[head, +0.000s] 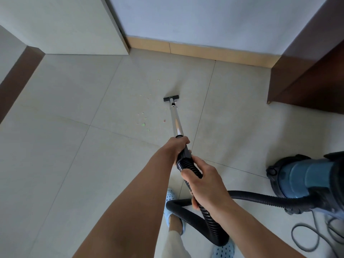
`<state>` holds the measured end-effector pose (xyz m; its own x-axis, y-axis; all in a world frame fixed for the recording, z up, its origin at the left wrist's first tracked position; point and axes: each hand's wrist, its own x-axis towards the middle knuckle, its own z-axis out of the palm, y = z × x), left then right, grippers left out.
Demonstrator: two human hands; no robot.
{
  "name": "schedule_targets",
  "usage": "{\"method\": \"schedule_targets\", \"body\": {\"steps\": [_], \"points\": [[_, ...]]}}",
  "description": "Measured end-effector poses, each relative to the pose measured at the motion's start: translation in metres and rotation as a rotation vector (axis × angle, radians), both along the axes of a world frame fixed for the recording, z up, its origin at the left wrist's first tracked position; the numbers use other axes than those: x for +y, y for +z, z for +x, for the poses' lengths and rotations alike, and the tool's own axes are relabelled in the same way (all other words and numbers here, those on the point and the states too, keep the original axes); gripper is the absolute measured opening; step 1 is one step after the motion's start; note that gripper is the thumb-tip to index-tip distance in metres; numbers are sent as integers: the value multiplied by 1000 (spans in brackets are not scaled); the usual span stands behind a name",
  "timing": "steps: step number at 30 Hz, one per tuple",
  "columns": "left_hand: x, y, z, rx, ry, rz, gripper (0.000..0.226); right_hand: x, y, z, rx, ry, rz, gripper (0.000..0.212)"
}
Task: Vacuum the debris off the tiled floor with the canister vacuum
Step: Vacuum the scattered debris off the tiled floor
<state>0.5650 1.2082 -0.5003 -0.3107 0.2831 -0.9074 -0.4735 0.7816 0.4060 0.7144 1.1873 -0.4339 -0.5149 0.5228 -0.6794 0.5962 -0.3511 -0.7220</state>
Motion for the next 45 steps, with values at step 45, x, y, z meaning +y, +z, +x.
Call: {"method": "schedule_targets", "body": {"steps": [45], "points": [[-63, 16, 58, 6, 93, 37, 43, -49, 5, 58, 56, 5, -52, 26]]}}
